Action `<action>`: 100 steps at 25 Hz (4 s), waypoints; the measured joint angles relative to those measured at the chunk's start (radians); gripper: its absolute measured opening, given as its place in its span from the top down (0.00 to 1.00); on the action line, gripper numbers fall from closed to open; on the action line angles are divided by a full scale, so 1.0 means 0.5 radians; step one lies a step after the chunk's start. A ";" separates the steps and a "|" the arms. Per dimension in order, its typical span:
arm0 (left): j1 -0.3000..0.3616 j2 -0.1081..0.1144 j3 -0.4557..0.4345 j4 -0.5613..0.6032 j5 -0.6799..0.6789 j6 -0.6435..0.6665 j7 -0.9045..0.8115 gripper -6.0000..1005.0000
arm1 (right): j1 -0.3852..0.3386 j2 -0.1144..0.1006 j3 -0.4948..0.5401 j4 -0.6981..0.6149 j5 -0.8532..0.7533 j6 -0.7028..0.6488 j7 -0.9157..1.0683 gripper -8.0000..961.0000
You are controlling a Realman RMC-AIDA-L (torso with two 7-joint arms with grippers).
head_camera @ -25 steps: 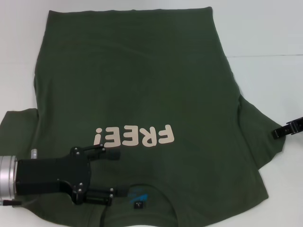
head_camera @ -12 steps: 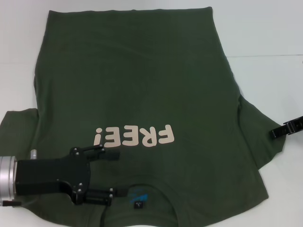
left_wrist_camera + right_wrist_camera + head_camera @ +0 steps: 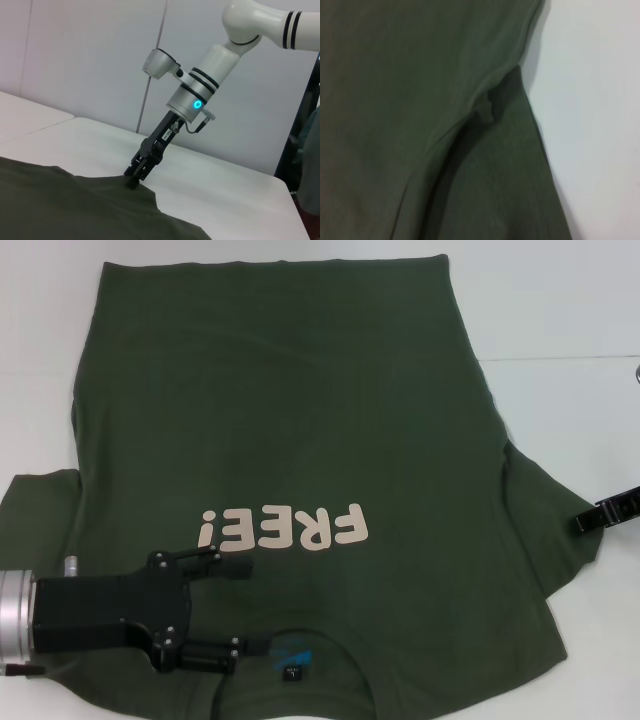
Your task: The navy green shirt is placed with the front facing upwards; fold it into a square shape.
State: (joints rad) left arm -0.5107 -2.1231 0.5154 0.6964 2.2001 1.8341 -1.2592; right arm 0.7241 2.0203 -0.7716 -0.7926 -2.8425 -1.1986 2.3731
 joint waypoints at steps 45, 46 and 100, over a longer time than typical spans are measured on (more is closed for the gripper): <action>-0.003 0.000 0.000 -0.003 0.002 -0.042 -0.006 0.07 | -0.048 -0.075 0.052 -0.140 -0.012 0.034 0.131 0.98; -0.002 0.000 0.000 -0.003 0.002 -0.042 -0.007 0.07 | -0.058 -0.077 0.054 -0.156 -0.013 0.026 0.135 0.98; -0.016 0.001 -0.016 -0.003 -0.009 -0.128 -0.010 0.07 | 0.016 0.144 -0.504 -0.197 1.010 0.388 -0.227 0.65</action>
State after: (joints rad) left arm -0.5188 -2.1224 0.5072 0.6949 2.1956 1.7702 -1.2640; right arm 0.7323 2.0924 -1.0235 -0.8909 -2.3376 -1.0044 2.2595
